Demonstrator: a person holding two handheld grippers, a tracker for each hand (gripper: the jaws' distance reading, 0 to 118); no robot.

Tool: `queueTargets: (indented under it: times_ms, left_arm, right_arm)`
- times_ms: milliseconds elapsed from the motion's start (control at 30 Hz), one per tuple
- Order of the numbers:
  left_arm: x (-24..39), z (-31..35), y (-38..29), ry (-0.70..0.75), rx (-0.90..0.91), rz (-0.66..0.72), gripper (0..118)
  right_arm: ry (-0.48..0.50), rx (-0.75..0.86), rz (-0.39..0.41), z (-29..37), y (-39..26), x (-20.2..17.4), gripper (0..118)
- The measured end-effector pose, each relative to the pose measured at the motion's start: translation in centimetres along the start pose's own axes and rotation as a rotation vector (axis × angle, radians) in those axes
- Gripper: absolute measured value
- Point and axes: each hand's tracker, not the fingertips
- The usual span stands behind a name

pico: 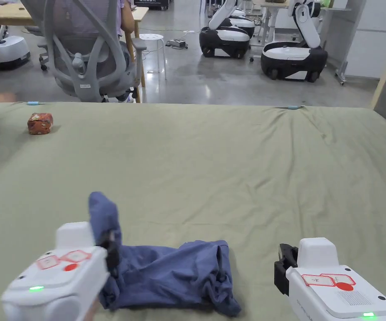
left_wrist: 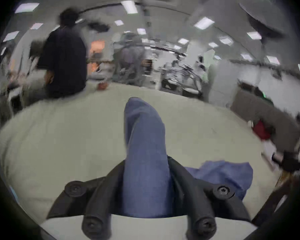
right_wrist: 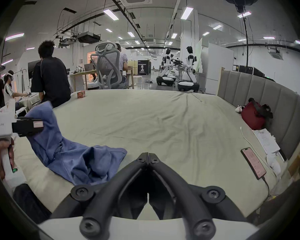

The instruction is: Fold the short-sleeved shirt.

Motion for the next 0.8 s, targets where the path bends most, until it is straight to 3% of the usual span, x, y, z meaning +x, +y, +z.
queueTargets:
  times_ms: [100,233,333,400,433,467,533,633,700,767,800]
  left_arm:
    - [8.6,-1.2,-1.3,-0.014,-0.004,-0.347,16]
    - [16.8,-2.7,-5.4,-0.006,-0.05,-0.671,15]
    - [18.0,-4.8,-7.8,-0.005,-0.112,-0.745,15]
    - [17.4,-4.9,-7.9,-0.021,-0.12,-0.731,30]
    - [16.9,-4.2,-7.3,-0.068,-0.102,-0.664,51]
    - [15.4,-3.1,-6.0,-0.15,-0.068,-0.534,64]
    - [12.4,-1.0,-3.0,-0.276,-0.012,-0.246,78]
    - [7.7,0.4,0.0,-0.369,0.002,0.069,97]
    - [5.1,-0.4,0.4,-0.4,-0.082,0.223,96]
    - [3.9,-1.3,0.2,-0.428,-0.112,0.293,75]
    - [3.6,-1.9,-0.2,-0.427,-0.131,0.323,53]
  right_arm:
    - [-0.026,0.009,0.005,0.6,-0.4,0.8,0]
    - [-0.04,0.004,-0.005,0.8,-1.0,1.9,0]
    - [-0.039,-0.001,-0.012,0.9,-1.3,2.3,0]
    - [-0.036,0.002,-0.012,1.0,-1.2,2.4,0]
    - [-0.032,0.004,-0.01,1.0,-1.2,2.3,0]
    - [-0.028,0.005,-0.008,1.1,-1.2,2.3,0]
    - [-0.016,0.002,-0.012,1.0,-1.2,2.3,0]
    - [0.012,0.015,-0.045,1.0,-1.0,2.3,0]
    - [0.017,0.013,-0.049,0.8,-0.7,2.1,0]
    - [0.024,0.014,-0.05,0.6,-0.6,1.8,0]
    - [0.029,0.013,-0.054,0.5,-0.6,1.6,0]
